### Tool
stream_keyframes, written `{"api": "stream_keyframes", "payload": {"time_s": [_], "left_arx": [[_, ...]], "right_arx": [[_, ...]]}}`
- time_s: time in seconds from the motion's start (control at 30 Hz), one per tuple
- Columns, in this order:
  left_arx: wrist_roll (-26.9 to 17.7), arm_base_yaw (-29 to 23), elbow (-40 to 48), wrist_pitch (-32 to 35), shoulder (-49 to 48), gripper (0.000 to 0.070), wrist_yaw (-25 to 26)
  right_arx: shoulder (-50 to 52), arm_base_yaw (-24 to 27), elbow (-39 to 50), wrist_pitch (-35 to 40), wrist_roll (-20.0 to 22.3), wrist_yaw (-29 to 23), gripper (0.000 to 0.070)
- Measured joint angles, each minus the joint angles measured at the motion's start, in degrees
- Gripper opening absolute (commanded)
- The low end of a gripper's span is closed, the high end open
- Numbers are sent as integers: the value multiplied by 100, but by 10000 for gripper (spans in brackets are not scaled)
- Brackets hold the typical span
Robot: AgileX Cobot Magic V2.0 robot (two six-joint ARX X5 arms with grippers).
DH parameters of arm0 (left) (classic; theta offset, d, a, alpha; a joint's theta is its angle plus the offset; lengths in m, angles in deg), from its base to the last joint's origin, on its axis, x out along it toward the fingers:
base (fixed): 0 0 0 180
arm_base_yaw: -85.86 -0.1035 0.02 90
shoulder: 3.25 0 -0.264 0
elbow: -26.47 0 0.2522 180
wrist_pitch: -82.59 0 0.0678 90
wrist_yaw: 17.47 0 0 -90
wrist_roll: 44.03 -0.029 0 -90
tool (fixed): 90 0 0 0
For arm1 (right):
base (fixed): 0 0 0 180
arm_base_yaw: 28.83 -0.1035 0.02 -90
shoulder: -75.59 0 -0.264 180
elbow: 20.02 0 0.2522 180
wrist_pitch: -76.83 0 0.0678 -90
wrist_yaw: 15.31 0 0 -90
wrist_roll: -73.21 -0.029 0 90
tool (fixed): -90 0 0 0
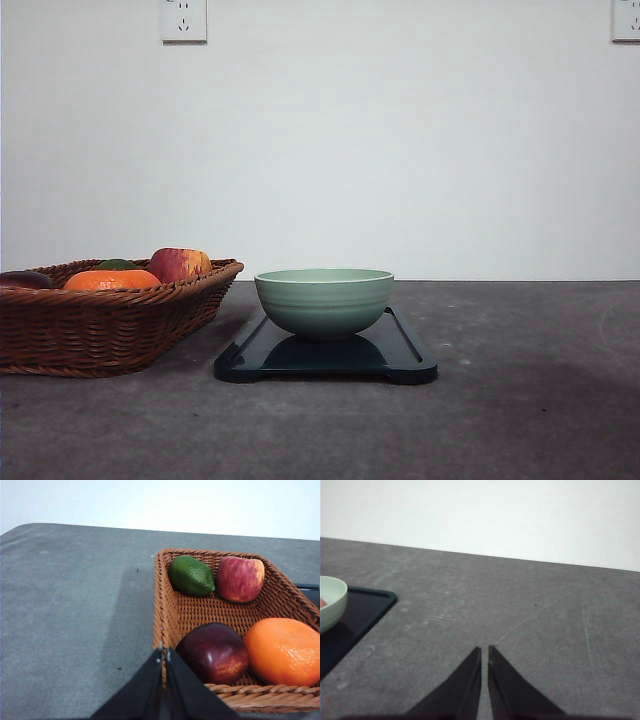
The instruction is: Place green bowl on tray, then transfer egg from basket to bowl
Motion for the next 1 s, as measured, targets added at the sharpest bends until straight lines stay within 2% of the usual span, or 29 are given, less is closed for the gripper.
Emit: {"api": "stream_keyframes", "payload": {"time_s": [1.0], "left_arx": [[0, 0, 0, 0, 0, 0, 0]], "right_arx": [[0, 0, 0, 87, -40, -63, 16]]}}
